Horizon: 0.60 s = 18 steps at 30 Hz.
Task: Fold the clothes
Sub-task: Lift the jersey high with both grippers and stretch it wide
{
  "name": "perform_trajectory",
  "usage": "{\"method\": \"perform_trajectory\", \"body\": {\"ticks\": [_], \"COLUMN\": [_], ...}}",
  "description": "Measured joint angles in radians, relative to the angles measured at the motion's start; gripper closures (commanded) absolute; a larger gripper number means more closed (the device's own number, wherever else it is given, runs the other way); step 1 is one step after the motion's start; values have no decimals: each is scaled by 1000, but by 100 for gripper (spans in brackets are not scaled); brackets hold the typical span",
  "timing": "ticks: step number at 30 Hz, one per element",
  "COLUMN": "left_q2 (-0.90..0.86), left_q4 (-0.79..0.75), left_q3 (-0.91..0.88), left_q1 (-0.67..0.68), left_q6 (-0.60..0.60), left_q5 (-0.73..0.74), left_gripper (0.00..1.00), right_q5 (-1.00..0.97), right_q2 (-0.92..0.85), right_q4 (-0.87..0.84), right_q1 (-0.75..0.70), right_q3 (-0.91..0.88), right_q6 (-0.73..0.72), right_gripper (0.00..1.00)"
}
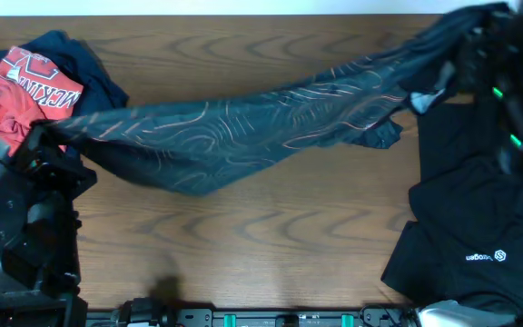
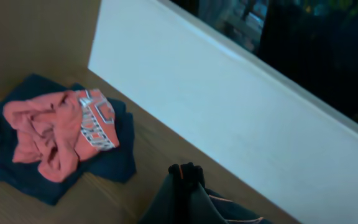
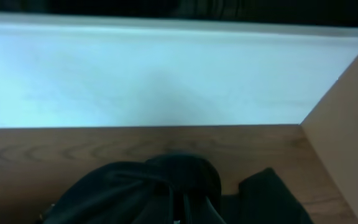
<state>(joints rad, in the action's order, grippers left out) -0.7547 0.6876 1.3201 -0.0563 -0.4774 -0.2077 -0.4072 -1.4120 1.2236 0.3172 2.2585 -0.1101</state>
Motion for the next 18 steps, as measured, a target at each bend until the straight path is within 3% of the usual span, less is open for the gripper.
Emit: {"method": "perform_trajectory", "body": {"ticks": [12,18], "left_q2": [-2,-2], "left_q4": [57,87], "left_q3": [84,125], "left_q1": [0,0], "left_q6": [22,47], "left_q5": [-40,-40], "left_gripper": [94,94], "right_q5": [76,99], "right_q2": [112,138], "right_q4": [359,343], "right_q1": [0,0], "right_q3": [58,58], "right_q6": [-102,-97], "right_gripper": [99,99]}}
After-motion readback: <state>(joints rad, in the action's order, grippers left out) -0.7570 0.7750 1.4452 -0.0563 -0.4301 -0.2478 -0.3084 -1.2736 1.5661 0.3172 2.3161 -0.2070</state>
